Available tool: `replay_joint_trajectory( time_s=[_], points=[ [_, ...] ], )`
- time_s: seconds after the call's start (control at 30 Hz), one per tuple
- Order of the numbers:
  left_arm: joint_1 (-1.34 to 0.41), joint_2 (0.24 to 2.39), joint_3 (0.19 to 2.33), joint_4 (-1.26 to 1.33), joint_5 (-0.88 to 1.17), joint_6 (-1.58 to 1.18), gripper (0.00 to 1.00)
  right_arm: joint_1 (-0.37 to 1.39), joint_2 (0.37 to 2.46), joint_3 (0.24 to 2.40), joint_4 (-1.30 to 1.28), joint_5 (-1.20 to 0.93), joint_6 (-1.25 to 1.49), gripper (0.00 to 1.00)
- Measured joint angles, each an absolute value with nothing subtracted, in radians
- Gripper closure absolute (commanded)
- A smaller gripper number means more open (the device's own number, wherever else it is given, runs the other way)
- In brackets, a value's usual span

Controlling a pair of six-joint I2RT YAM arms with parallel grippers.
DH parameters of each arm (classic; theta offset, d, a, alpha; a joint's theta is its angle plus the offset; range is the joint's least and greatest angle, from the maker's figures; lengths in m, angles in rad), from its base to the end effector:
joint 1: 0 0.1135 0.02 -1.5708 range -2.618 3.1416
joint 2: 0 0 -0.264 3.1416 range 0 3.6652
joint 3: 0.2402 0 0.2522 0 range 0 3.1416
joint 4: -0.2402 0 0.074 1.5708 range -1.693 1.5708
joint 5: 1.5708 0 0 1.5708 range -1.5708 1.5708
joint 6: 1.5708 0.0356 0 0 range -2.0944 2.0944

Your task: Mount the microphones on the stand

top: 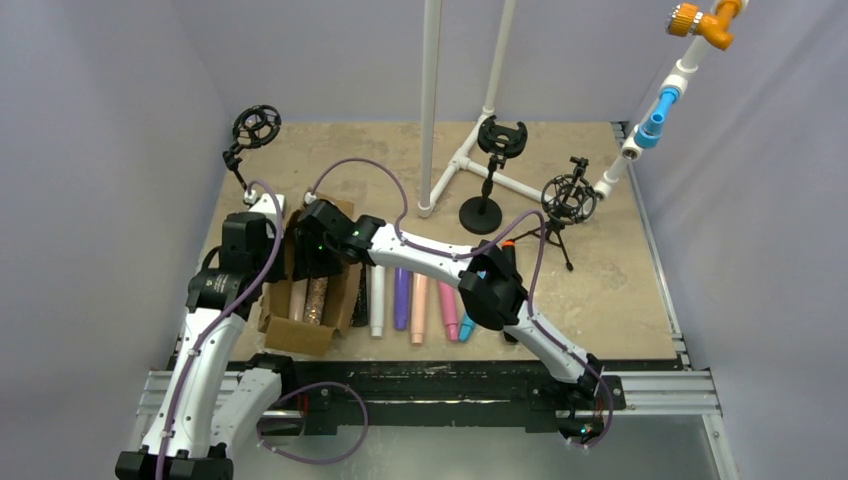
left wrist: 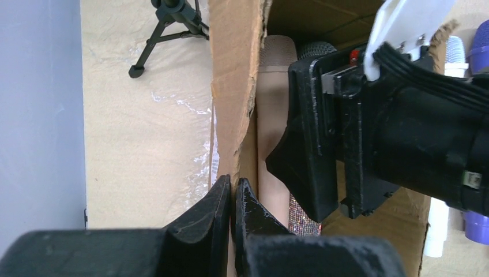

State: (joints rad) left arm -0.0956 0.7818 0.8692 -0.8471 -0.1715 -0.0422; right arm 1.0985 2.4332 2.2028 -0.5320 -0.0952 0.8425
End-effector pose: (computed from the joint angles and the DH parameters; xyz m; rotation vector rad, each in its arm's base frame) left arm 0.1504 -0.0083 0.3055 -0.0236 2.3201 0.1303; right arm 0.2480 0.4929 0.2121 -0.3825 2.5590 0.9827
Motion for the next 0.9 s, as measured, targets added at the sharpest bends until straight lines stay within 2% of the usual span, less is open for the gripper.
replay_joint_trajectory(
  time_s=[0.33, 0.47, 0.57, 0.73, 0.8, 0.9],
  points=[
    [-0.126, 0.784, 0.868, -0.852, -0.162, -0.06, 1.0, 1.097, 2.513, 2.28, -0.535, -0.081, 0.87, 0.51],
    [-0.127, 0.785, 0.868, -0.854, -0.16, -0.067, 1.0, 1.097, 2.524, 2.282, -0.517, -0.069, 0.885, 0.62],
    [-0.127, 0.785, 0.868, -0.853, -0.161, -0.067, 1.0, 1.092, 2.516, 2.253, -0.467, -0.072, 0.894, 0.74],
    [-0.131, 0.786, 0.858, -0.836, -0.166, -0.063, 1.0, 1.078, 2.415, 2.064, -0.327, -0.085, 0.901, 0.96],
    [-0.134, 0.791, 0.852, -0.831, -0.175, -0.059, 1.0, 1.07, 2.375, 2.012, -0.298, -0.102, 0.901, 1.0],
    [-0.138, 0.807, 0.852, -0.819, -0.206, -0.054, 1.0, 1.056, 2.297, 1.956, -0.263, -0.135, 0.9, 1.0]
  ],
)
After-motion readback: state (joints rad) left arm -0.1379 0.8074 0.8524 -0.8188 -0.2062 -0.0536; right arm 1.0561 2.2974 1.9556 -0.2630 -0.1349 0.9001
